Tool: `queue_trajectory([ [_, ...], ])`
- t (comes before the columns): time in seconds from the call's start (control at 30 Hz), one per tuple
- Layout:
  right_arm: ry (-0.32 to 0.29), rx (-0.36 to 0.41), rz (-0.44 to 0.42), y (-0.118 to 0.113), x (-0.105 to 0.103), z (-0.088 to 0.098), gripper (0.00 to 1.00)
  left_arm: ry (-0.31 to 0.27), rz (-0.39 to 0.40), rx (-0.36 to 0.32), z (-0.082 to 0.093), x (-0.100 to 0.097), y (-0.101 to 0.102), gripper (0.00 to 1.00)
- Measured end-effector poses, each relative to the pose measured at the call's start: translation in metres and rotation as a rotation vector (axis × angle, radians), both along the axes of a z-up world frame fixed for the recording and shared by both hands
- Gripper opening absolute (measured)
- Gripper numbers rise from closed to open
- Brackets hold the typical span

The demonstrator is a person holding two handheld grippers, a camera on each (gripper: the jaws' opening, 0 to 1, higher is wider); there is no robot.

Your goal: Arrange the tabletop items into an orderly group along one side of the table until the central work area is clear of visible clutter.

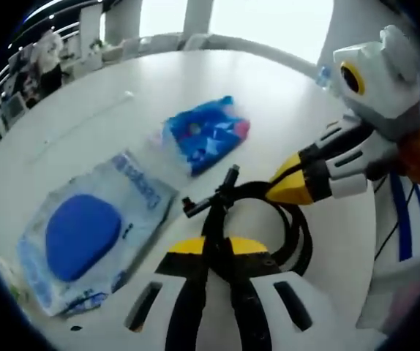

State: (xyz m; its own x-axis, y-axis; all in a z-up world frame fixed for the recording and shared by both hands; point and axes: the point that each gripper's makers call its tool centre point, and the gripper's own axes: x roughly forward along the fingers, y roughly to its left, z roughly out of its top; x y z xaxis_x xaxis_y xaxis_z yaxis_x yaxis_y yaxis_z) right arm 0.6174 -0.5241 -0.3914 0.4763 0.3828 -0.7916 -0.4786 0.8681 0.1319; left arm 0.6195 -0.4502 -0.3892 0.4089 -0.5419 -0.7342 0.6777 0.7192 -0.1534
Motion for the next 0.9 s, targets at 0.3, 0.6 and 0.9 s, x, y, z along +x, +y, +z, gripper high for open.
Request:
queue_trajectory([
  [0.3,0.005,-0.015,0.012,0.0006,0.0029,-0.0044,0.05,0.017,0.014,-0.005,-0.0024,0.0001,-0.0002,0.08],
  [0.6,0.005,-0.020,0.008,-0.0028,0.0051,-0.0056,0.06,0.026,0.018,-0.014,-0.0034,-0.0023,-0.0033,0.08],
  [0.9,0.002,-0.022,0.012,-0.0018,0.0062,-0.0063,0.06,0.024,0.024,-0.024,-0.0030,-0.0027,-0.0036,0.09],
])
